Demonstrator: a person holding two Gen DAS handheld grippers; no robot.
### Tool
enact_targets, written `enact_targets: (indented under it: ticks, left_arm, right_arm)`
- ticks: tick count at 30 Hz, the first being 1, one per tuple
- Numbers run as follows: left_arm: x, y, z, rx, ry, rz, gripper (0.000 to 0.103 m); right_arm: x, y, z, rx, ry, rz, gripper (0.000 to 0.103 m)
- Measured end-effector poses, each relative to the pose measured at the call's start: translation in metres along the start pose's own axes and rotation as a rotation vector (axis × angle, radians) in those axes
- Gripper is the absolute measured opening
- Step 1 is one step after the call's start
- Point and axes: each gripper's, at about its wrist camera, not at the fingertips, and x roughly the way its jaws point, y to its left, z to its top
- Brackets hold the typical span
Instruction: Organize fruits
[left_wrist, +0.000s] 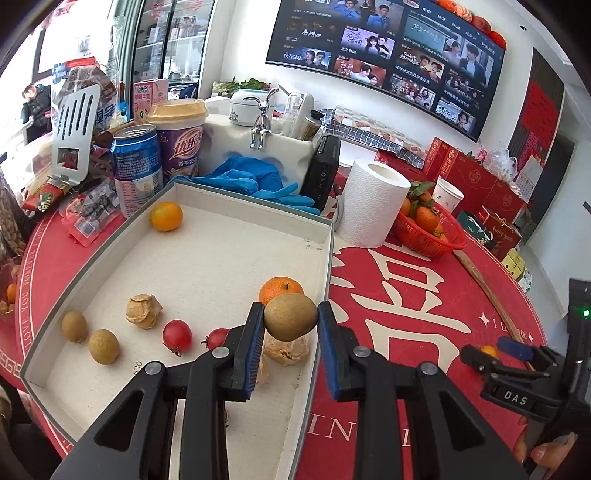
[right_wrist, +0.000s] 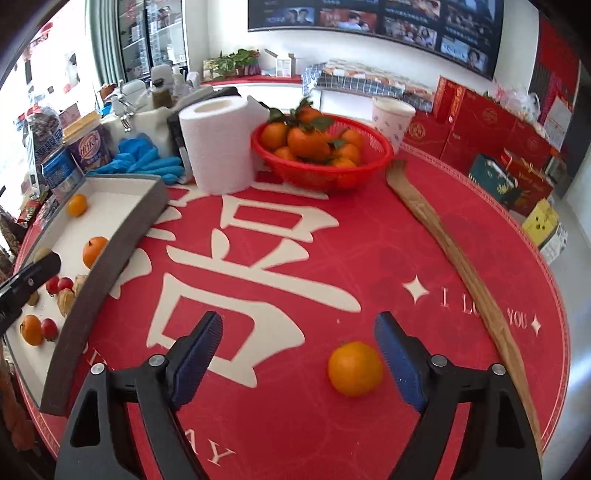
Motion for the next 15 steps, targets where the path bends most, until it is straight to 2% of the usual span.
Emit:
enact_targets:
  ticks: [1,3,4,6,10,15]
  left_arm:
    - [0.0,-0.001,0.0,0.0,-0.001,-0.001,0.031]
    - [-0.001,-0.001,0.0,0.005,-0.005,0.003,0.031]
    - [-0.001,-0.001,0.0,0.006,-0.008,0.008,0.031]
    - [-0.001,0.003,0.001,-0.002,-0.008,0.017,0.031]
    - [0.001,0.012,0.003,-0.029,-0.002,0.026,0.031]
    - [-0.001,0.023,0.004,-0.046,-0.011,0.063,0.031]
  right_arm:
    - [0.005,-0.006,-0.005,0.018,0.016,-0.01,0.084]
    - [0.014,-0.014,-0.013,0.029,0.033,-0.034,0.066]
    - [0.019,-0.017,-0.016,0.034,0.049,-0.033,0.053]
    - [0.019,-0.02,-0.019,0.042,0.039,-0.035,0.037]
    - [0.013,-0.018,-0.02,0.047,0.033,-0.027,0.036]
    - [-0.001,0.012,0.002,0.038,0.015,0.108,0.036]
